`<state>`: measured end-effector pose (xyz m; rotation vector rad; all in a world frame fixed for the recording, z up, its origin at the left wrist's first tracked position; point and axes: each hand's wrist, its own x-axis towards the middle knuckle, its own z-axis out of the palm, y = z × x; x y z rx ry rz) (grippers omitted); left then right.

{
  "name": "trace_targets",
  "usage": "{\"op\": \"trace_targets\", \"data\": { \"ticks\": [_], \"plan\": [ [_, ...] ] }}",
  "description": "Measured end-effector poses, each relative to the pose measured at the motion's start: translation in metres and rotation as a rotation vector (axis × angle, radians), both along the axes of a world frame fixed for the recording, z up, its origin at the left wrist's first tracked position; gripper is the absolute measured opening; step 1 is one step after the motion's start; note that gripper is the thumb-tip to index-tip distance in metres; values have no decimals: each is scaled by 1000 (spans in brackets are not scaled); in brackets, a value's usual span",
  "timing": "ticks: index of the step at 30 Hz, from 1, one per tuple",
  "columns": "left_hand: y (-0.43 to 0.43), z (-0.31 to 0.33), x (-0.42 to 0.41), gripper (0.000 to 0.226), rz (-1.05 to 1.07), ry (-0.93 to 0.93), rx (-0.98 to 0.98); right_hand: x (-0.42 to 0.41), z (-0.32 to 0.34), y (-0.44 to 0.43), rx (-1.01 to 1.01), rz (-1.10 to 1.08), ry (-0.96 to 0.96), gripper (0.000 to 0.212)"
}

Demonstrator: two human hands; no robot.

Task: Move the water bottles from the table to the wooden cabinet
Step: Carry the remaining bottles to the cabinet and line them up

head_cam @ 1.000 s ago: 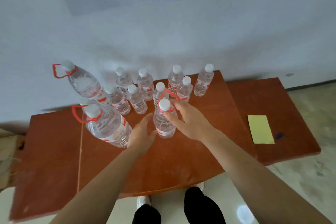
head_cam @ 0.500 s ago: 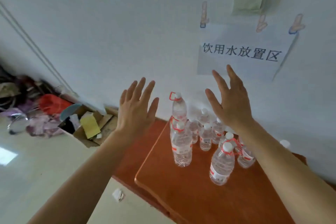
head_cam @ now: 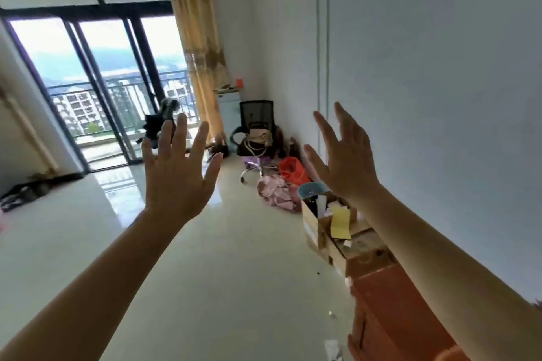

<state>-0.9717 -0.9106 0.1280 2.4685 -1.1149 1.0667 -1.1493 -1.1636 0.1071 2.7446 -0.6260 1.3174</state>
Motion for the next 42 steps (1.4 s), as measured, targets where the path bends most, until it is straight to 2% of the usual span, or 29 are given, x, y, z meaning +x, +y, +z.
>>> {"op": "trace_targets", "data": {
  "ticks": [4,8,16,22,25,27,31,36,42],
  "plan": [
    [155,-4,88,67,263,45,-39,152,5,115,12,219,48,70],
    [272,-13,152,69,473,87,-76,266,1,225,-62,396,89,73],
    [407,-73,249,75,777,234,-135,450,-55,352,-68,664,166,74],
    [497,-102,368,73,986,266,-110,637,-81,459,-104,867,191,81],
    [537,-97,436,73,1102,316,-101,736,-73,519,-152,947,235,84],
    [565,-87,469,72,1152,284,-89,787,-64,562,-173,1005,237,84],
    [634,-68,510,71,1272,208,-78,863,-50,663,-168,1163,236,85],
    [735,-91,550,73,1381,224,-88,931,-67,791,-173,1342,238,84],
    [874,-115,629,73,1486,265,-131,1015,-93,941,-175,1372,325,85]
  ]
}}
